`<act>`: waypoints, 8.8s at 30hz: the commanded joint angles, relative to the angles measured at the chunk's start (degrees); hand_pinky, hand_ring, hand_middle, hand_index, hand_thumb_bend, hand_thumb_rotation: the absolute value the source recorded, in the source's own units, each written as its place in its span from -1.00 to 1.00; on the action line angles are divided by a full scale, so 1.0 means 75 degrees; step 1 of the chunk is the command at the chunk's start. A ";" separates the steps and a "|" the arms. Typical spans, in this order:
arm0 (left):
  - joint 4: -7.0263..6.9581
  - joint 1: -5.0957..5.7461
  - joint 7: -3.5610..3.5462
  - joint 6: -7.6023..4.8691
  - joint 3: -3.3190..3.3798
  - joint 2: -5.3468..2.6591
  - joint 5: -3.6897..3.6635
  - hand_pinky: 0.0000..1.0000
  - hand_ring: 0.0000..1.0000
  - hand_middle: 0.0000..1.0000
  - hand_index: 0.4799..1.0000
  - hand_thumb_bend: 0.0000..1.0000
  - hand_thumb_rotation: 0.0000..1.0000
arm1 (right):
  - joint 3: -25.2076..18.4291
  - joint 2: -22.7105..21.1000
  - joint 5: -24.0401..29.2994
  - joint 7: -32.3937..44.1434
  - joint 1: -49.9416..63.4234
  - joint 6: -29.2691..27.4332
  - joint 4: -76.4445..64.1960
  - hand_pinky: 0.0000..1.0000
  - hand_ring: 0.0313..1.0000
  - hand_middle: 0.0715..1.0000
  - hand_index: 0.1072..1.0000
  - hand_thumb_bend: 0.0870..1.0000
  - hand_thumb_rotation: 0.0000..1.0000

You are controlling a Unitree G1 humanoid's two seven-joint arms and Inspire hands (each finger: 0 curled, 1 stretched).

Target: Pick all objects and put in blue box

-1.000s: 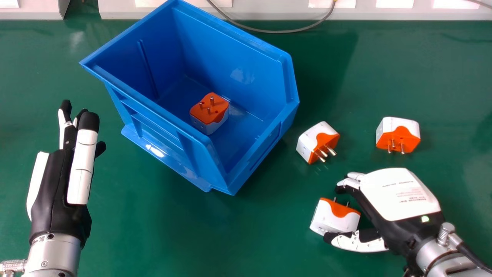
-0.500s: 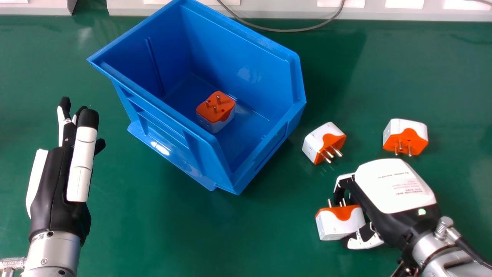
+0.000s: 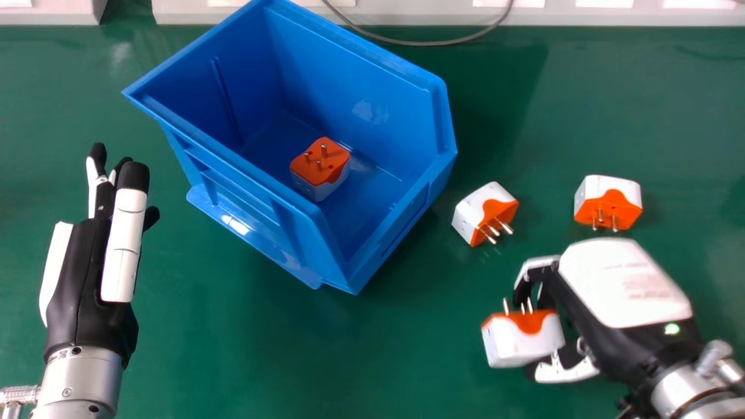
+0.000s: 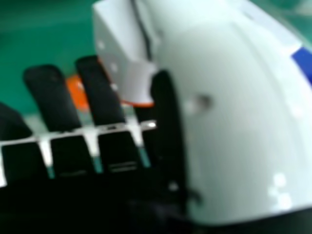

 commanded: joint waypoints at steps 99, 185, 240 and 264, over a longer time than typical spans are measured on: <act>0.0277 -0.0030 0.0252 -0.0531 -0.0192 -0.0068 0.0149 0.91 0.99 1.00 0.97 0.45 1.00 | 0.1532 0.0510 -0.0324 -0.0528 -0.4856 0.0436 0.0732 0.96 1.00 1.00 0.98 -0.32 0.34; -0.0120 0.0519 -0.0076 -0.0629 0.0253 0.0197 0.0103 0.87 0.97 1.00 0.94 0.48 0.98 | 0.1785 -0.1642 -0.0712 -0.0363 -0.6631 -0.1278 0.8048 0.58 0.77 0.81 0.70 -0.32 -0.05; -0.0418 0.0401 0.0046 -0.0187 0.0198 0.0228 0.0097 0.90 0.99 1.00 0.98 0.55 0.95 | -0.0478 -0.1797 0.1542 -0.0584 -0.4304 -0.0986 0.3126 -0.64 -0.34 -0.16 -0.04 -0.09 -1.00; -0.0411 0.0255 0.0228 -0.0107 -0.0122 0.0101 0.0177 0.88 0.97 1.00 0.95 0.54 0.94 | 0.1295 0.1037 0.1210 -0.0304 -0.7621 -0.2069 0.4006 -0.81 -0.41 -0.14 -0.11 -0.08 -1.00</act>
